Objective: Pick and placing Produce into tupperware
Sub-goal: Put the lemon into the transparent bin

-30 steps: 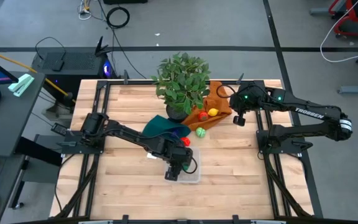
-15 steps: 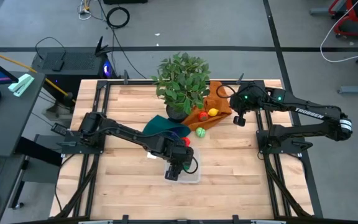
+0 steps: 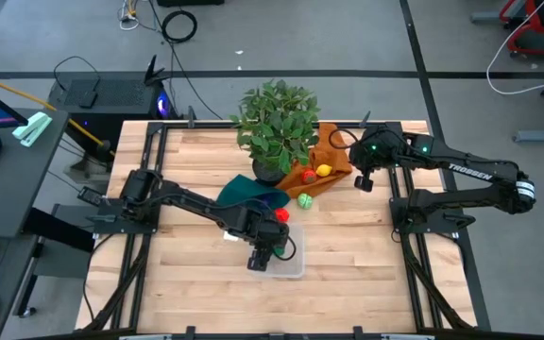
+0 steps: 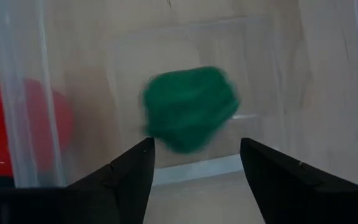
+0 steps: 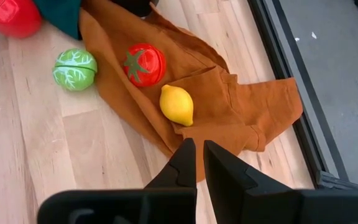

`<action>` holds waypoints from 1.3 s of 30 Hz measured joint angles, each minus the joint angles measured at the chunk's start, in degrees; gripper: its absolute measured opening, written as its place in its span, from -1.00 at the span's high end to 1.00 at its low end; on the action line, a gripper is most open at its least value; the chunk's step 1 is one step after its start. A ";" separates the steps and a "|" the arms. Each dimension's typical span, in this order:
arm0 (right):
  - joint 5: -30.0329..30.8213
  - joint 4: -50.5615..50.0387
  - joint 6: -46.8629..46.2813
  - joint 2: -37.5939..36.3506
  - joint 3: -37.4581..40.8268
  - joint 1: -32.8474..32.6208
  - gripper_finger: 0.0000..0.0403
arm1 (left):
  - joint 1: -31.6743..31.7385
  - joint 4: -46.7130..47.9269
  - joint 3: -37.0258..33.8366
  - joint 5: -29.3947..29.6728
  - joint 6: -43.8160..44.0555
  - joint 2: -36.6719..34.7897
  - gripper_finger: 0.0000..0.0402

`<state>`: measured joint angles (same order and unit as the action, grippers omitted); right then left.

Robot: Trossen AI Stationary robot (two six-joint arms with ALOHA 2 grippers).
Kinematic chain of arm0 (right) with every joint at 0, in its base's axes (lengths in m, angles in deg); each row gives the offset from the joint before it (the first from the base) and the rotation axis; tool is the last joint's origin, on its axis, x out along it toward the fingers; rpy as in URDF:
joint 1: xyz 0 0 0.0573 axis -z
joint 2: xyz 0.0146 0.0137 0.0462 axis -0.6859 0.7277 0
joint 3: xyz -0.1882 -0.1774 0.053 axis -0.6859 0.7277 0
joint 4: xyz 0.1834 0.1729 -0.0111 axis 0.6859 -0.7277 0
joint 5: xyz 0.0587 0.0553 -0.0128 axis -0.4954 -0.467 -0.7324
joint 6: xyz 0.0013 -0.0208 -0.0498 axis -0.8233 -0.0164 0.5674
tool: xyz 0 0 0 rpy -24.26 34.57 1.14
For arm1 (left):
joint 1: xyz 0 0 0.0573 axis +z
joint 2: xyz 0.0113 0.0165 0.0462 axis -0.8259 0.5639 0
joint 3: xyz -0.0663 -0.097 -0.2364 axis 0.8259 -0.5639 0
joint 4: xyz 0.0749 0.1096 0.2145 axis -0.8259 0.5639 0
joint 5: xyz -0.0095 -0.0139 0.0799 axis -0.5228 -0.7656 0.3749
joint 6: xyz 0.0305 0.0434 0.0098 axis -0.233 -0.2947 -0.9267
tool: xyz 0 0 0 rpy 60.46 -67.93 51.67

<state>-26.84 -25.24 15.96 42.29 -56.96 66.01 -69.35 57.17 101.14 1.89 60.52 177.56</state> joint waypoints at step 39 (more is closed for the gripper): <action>-1.29 -2.39 -1.06 -0.02 0.00 0.02 1.00 | -6.07 15.45 -2.61 27.78 6.09 -19.20 0.46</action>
<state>-28.13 -27.63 14.90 42.27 -56.96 66.03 -75.42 72.62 98.53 29.67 66.60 158.36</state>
